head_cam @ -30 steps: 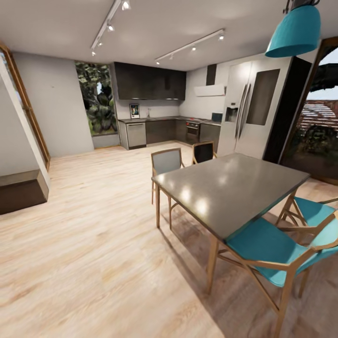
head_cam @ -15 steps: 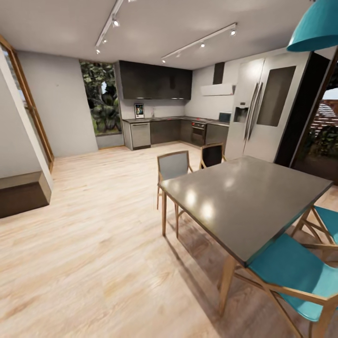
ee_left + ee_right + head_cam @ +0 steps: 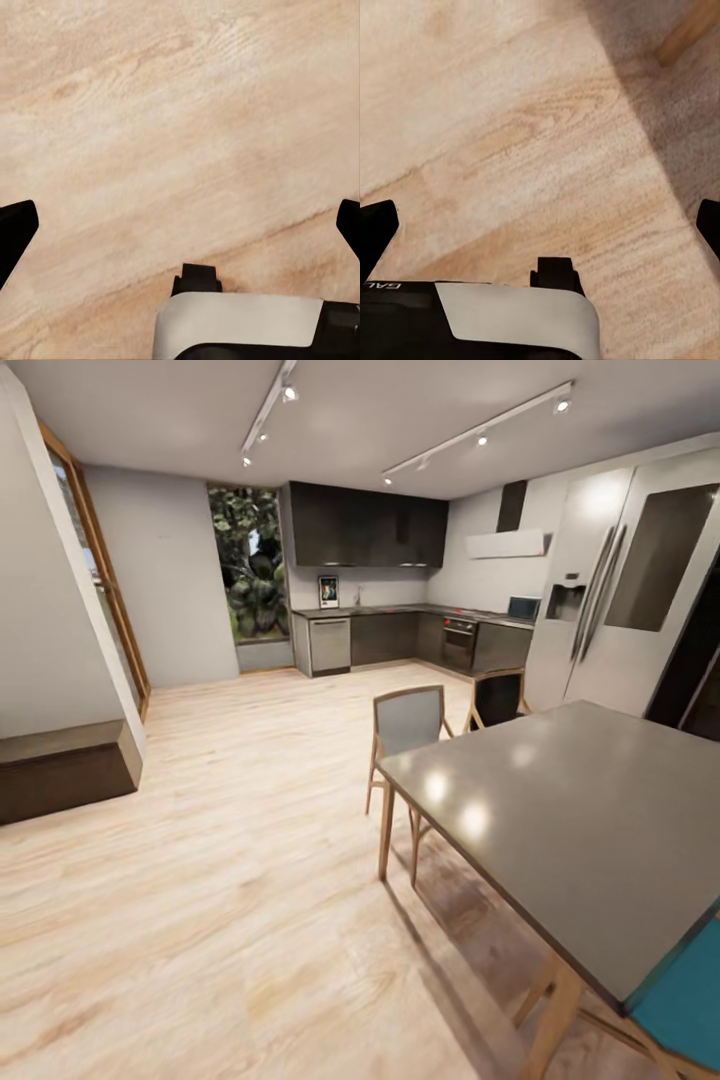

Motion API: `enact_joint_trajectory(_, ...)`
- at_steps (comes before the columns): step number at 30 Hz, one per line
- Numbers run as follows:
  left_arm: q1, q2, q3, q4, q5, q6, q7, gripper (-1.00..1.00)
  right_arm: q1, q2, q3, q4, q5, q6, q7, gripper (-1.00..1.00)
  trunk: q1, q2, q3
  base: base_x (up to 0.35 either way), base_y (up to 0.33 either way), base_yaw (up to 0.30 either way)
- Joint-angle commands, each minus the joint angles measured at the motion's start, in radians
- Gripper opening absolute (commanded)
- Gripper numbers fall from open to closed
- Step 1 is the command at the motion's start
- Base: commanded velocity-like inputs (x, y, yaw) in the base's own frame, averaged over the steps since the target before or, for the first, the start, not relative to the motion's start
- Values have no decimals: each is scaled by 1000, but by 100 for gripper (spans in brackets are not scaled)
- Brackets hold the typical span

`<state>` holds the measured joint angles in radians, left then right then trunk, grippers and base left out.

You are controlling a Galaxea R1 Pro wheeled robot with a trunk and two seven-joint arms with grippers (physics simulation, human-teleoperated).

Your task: Pick up the poster from the kitchen countertop and hang it on one of the wall nails in the kitchen.

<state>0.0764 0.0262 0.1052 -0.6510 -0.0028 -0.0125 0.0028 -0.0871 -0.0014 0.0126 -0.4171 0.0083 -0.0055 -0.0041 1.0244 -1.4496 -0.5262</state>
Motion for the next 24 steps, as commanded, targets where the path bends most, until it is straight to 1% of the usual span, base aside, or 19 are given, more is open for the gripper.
enact_joint_trajectory(1, 0, 0, 0, -1, 0, -1, 0, 100, 0, 0, 1, 0, 1, -1, 0, 100, 1, 0, -2, 332, 172, 221)
enact_joint_trajectory(12, 0, 0, 1, -1, 0, -2, 0, 100, 0, 0, 1, -1, 1, -1, 0, 100, 1, 0, -13, 331, 174, 220)
enact_joint_trajectory(16, 0, 0, 2, -1, 0, -2, 0, 100, 0, -1, 1, -1, 1, 0, 2, 100, 1, 0, -14, 331, 174, 76)
enact_joint_trajectory(24, 0, 0, 2, -1, 0, -2, 0, 100, -1, -3, 1, 0, 1, 1, 2, 100, 1, 0, -15, 331, 175, 14)
